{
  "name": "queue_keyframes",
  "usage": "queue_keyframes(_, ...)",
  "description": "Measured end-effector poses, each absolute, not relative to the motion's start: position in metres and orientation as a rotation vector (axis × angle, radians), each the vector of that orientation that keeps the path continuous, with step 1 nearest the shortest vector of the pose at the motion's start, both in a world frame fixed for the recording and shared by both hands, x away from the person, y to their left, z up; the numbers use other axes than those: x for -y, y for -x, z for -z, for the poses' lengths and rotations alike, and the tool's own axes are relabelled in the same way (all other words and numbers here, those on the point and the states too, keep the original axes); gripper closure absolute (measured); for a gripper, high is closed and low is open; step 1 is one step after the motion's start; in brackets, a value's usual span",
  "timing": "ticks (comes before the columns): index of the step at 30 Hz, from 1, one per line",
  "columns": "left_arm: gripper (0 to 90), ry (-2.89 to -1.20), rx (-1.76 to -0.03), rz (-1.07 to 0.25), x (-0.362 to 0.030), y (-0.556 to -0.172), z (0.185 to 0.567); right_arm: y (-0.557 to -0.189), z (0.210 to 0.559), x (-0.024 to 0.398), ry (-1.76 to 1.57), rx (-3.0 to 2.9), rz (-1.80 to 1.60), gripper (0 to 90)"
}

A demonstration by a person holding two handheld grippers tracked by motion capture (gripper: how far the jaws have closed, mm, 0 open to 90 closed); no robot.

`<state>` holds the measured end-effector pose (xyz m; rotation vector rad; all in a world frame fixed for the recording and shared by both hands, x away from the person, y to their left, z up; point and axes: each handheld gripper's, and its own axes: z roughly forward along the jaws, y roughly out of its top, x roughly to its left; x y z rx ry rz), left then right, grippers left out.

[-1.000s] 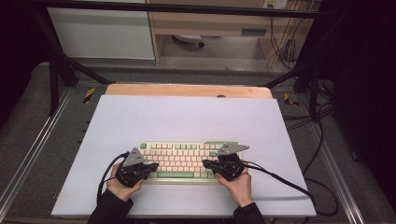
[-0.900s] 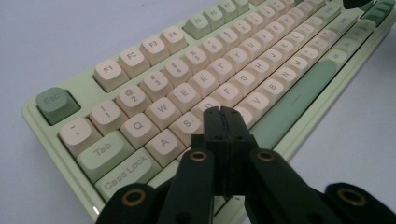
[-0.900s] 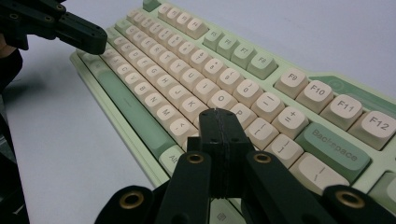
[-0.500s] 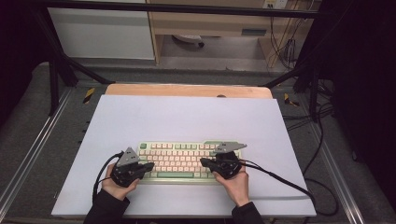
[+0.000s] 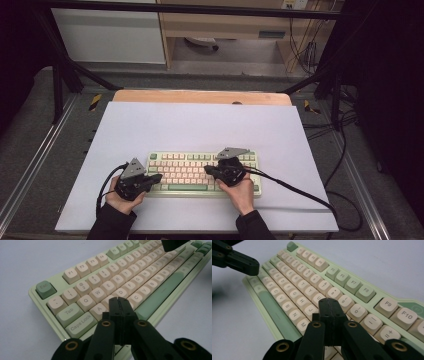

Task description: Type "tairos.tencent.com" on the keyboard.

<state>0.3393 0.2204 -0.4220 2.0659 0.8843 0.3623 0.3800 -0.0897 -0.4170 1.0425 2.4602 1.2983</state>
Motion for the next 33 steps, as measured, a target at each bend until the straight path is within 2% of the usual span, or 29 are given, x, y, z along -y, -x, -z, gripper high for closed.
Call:
queue_keyframes(21,89.9,-2.062,-0.888,-0.357,-0.222,-0.339,0.423,-0.391,0.433,0.084,-1.076,-2.459,-1.213,90.0)
queue_keyframes(33,89.9,-2.055,-0.886,-0.363,-0.223,-0.339,0.422,-0.380,0.416,0.090,-1.032,-2.446,-1.266,90.0)
